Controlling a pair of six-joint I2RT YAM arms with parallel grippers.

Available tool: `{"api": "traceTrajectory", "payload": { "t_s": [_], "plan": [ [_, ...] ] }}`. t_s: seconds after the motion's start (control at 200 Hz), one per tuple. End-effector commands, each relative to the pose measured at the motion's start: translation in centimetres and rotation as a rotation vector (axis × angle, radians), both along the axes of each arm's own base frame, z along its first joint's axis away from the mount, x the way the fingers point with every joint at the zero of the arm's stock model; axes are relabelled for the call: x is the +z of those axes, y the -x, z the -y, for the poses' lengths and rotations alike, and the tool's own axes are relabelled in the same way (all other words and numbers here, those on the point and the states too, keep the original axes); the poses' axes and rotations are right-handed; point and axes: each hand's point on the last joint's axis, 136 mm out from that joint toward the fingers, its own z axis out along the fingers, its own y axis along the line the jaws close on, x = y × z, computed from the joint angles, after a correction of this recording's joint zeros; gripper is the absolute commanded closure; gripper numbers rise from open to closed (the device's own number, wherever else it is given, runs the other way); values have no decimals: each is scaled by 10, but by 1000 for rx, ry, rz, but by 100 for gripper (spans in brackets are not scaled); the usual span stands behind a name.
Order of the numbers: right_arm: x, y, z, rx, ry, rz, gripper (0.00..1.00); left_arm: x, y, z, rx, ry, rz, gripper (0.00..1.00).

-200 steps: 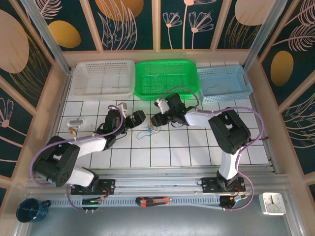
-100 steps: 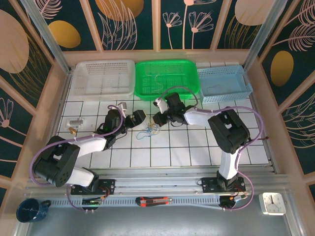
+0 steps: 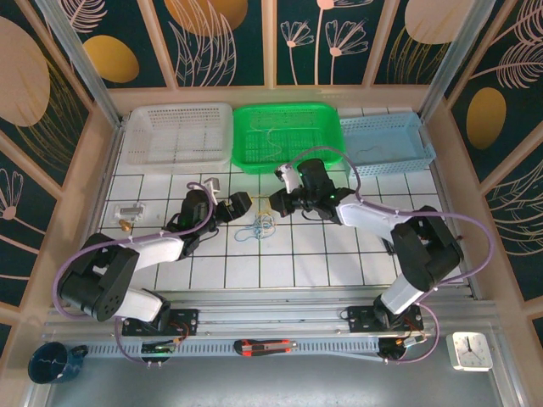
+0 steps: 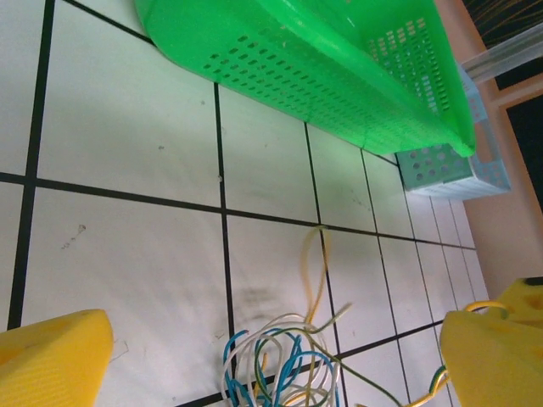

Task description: Untangle the cables

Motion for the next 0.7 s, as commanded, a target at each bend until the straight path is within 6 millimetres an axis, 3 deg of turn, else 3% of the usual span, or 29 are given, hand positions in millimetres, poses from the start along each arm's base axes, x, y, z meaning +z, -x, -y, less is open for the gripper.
{"api": "traceTrajectory", "payload": {
  "t_s": [0.0, 0.16, 0.265, 0.5, 0.696],
  "plan": [
    [15, 2, -3, -26, -73, -4, 100, 3, -2, 8, -54, 1, 27, 6],
    [7, -3, 1, -79, -58, -25, 100, 8, -3, 14, -77, 23, 44, 17],
    [-3, -8, 4, -111, -34, -49, 100, 18, -2, 10, -60, 35, 66, 19],
    [-15, -9, 3, -127, -29, -76, 100, 60, 4, 2, -10, 137, 141, 16],
    [-19, -9, 3, -127, -30, -85, 100, 89, 2, 20, -71, 263, 150, 33]
  ]
}}
